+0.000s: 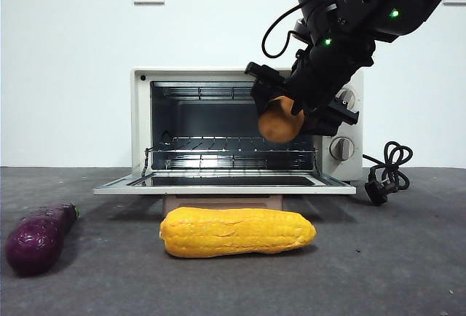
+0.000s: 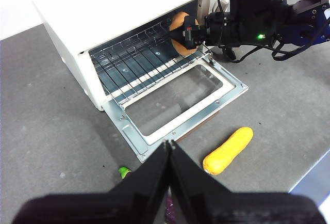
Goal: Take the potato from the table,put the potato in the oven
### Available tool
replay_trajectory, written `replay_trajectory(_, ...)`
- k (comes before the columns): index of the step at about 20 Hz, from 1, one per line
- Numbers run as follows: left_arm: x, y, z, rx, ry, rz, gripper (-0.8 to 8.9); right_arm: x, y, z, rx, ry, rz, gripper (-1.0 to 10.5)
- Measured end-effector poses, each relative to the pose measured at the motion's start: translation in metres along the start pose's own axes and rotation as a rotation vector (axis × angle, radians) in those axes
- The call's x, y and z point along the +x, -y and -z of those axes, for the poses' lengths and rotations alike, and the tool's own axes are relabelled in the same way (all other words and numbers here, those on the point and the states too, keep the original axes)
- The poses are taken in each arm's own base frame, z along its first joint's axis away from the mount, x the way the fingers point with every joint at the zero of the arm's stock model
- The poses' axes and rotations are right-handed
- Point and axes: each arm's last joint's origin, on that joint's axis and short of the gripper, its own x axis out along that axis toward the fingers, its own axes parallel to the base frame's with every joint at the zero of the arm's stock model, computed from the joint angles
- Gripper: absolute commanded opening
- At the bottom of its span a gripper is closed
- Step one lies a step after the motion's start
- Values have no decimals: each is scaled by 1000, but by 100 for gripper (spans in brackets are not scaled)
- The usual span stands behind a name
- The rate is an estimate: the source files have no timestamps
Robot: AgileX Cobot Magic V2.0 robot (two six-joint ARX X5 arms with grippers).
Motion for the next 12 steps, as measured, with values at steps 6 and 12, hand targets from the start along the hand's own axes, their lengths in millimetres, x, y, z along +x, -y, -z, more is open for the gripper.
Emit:
replay_trajectory(6, 0, 0, 1, -1, -12, 4, -8, 0, 1, 1, 2, -16, 9, 582)
replay_trajectory(12, 0, 0, 1, -1, -14, 4, -8, -2, 1, 2, 14, -49, -3, 581)
